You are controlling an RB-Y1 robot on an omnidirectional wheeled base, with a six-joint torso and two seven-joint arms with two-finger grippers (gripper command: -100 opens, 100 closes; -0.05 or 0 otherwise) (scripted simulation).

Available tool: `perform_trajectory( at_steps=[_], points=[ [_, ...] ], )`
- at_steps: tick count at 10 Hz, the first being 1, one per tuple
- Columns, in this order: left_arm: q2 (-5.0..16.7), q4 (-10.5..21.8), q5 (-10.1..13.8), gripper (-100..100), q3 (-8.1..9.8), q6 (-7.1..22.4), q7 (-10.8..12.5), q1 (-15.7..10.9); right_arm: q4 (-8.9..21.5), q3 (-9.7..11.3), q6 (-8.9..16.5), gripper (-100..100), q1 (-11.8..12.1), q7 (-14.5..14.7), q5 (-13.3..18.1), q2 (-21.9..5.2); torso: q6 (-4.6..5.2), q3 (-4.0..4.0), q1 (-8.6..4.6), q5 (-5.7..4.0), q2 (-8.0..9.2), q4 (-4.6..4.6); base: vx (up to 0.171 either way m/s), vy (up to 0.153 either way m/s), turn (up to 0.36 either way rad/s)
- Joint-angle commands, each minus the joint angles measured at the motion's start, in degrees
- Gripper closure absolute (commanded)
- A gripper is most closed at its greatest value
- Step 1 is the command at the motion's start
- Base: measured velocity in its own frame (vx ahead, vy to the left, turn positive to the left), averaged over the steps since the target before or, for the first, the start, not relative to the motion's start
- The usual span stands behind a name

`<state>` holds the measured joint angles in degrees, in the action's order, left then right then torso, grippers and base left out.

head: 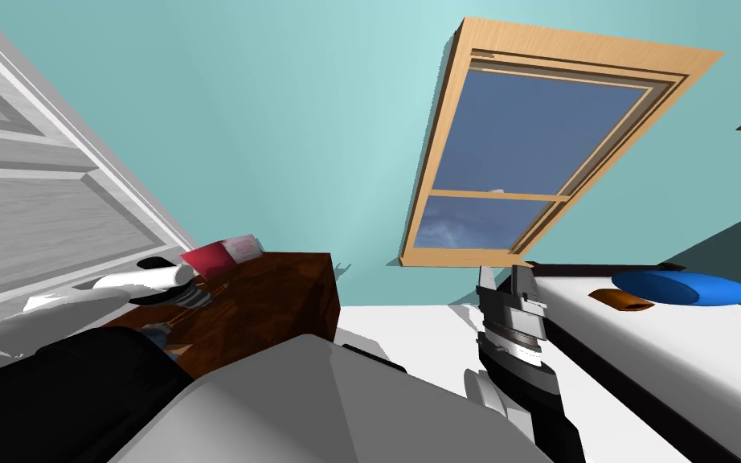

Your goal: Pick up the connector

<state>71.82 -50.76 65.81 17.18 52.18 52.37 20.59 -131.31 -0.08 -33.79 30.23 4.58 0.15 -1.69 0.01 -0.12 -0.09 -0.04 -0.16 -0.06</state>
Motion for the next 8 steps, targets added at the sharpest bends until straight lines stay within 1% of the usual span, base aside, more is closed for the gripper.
perform_trajectory(
  at_steps=[1,6,7,8],
  points=[
    [0.16,0.54,0.79,100,0.82,0.19,-2.15,0.14,0.0,0.0,0.0,0,0.0,0.0,0.0,0.0,0.0,0.0,0.0,0.0,0.0,0.0,0.077,-0.051,0.074],
    [0.64,2.55,3.15,100,3.14,0.74,-8.31,0.35,0.0,0.0,0.0,0,0.0,0.0,0.0,0.0,-0.01,0.02,0.01,-0.03,0.03,0.02,0.068,-0.039,0.081],
    [0.58,2.33,2.84,100,2.81,0.66,-7.47,0.29,0.0,0.0,0.0,0,0.0,0.0,0.0,0.0,-0.01,0.03,0.02,-0.03,0.04,0.02,0.029,-0.016,0.021],
    [0.59,2.36,2.89,0,2.87,0.69,-7.74,0.31,0.0,0.0,0.0,0,-0.01,0.0,0.0,0.0,0.02,0.08,0.09,-0.02,0.14,0.04,0.005,-0.004,-0.004]
  ],
)
